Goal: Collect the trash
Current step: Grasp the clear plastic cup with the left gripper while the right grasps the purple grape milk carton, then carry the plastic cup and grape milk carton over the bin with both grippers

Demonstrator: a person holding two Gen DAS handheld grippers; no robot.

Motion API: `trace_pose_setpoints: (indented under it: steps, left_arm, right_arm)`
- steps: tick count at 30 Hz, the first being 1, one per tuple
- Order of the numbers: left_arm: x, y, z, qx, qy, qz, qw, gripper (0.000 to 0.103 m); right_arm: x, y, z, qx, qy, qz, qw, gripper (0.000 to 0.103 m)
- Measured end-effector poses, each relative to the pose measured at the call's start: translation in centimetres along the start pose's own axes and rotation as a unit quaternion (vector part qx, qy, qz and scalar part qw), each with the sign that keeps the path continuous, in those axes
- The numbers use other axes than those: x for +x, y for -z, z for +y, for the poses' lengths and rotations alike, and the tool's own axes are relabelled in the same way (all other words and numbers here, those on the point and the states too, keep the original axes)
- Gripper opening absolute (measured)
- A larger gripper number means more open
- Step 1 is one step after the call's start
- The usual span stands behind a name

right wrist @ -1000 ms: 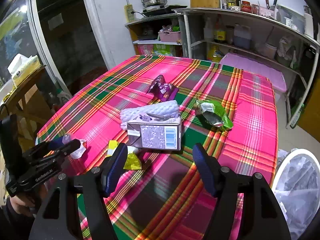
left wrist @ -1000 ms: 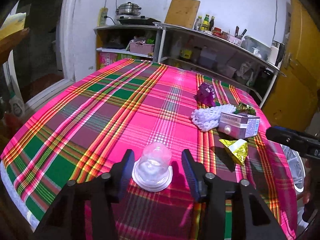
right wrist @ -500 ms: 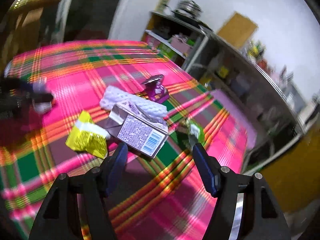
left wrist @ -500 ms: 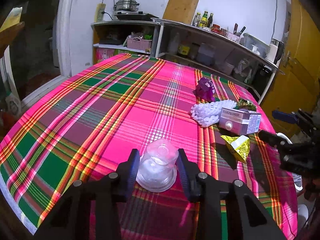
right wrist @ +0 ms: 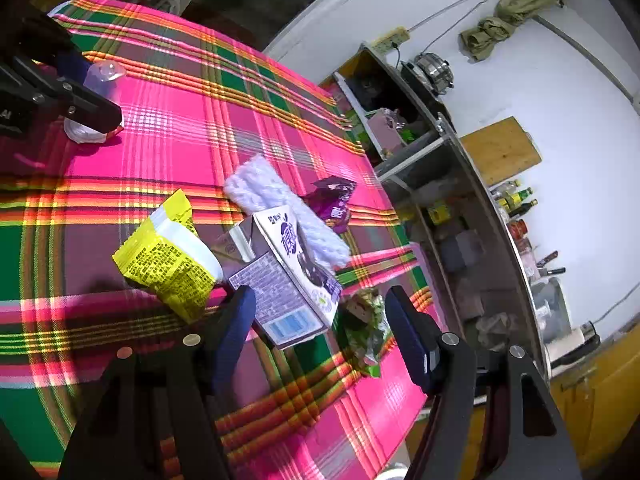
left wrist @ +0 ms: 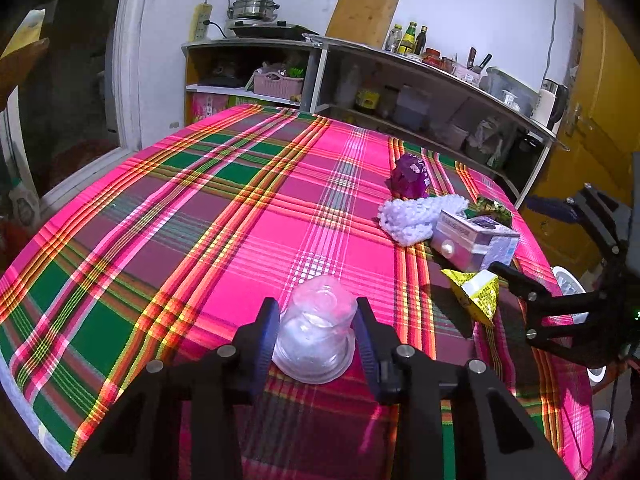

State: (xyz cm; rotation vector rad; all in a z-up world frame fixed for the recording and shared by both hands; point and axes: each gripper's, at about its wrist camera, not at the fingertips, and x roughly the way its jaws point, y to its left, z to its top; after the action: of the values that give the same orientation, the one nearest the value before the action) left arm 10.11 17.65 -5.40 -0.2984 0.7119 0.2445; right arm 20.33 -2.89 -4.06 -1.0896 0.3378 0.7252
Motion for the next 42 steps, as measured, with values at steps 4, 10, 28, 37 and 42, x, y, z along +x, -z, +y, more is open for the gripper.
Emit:
trace_pose_setpoints:
  steps: [4,10,28,37,42]
  left_arm:
    - [0.2,0.3,-0.3,0.0,0.003,0.001,1.0,0.038]
    - [0.1,0.4,-0.3,0.0,0.003,0.001,1.0,0.038]
    - [0.2,0.6,-0.8,0.0,0.008,0.002,1.0,0.038]
    - [-0.4,0.7,-0.9,-0.007,0.006,-0.005,0.9999,0.038]
    - [-0.9,0.8,-0.9,-0.013,0.002,-0.009,0.9999,0.038]
  right_arm:
    - [0.4,-0.1,-0.1,0.006,-0.017,0.003,1.0,0.029]
    - [0.1,0.0,-1.2,0.07,-0.073,0.005,0.995,0.008]
    - [4.3,1.6,-8.9,0.433,-0.264,0.05,0.86,0.066]
    - [1.1,0.2,-6.8,0.412,-0.392,0.013,0.822,0.059]
    - [-0.5,-1.0,-7.0,0.362,-0.312,-0.019,0.878,0.059]
